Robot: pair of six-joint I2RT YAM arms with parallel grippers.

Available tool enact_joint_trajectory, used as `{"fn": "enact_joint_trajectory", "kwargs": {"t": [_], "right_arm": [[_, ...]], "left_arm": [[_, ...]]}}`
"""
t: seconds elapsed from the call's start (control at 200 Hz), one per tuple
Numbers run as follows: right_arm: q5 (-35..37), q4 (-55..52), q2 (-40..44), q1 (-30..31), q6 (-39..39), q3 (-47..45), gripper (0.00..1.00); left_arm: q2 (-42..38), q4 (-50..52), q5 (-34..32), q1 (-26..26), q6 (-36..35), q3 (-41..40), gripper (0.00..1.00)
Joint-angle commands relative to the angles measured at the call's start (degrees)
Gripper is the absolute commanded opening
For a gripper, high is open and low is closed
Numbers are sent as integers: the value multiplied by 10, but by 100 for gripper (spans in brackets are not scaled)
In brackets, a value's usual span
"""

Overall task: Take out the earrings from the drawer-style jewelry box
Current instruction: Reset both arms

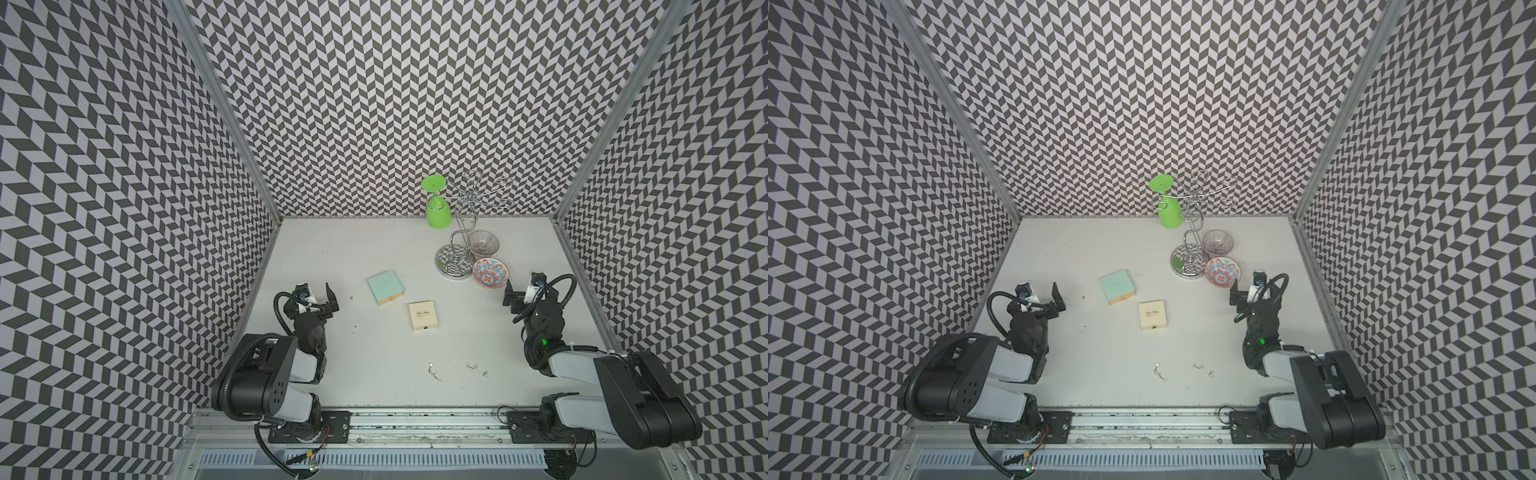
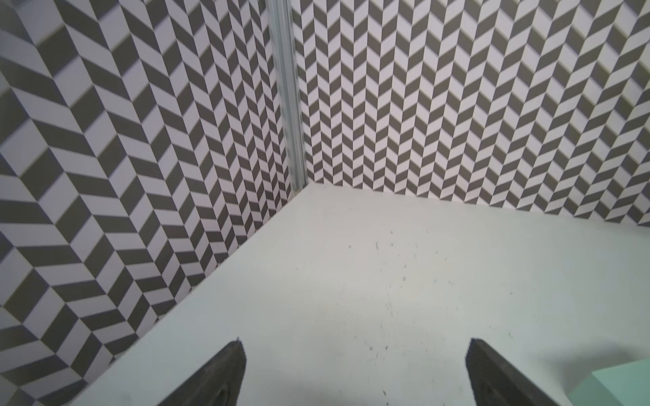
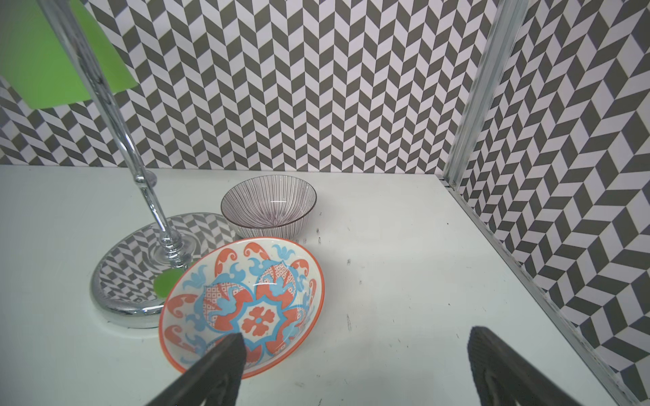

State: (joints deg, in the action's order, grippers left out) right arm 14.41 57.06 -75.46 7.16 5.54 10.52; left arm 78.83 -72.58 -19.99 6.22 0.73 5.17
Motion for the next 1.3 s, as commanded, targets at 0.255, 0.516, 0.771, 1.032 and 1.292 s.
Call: {"fn": "enact_joint_trajectory", "kwargs": {"t": [0.255, 0.516, 0.771, 1.032, 1.292], "right_arm": [[-28, 61, 52, -8, 5, -32, 99], [-83, 97, 2, -31, -24, -10, 99], [-120, 190, -89, -38, -35, -10, 99], [-71, 153, -136, -37, -57, 47, 99], [-72, 169, -139, -37, -56, 41, 99]], "left_arm": [[-141, 103, -16, -2, 6, -4, 100], [45, -57, 33, -9, -12, 33, 100], [90, -103, 60, -8, -19, 27, 100], [109, -37, 133, -62, 20, 77, 100], [100, -14, 130, -59, 18, 80, 100]]}}
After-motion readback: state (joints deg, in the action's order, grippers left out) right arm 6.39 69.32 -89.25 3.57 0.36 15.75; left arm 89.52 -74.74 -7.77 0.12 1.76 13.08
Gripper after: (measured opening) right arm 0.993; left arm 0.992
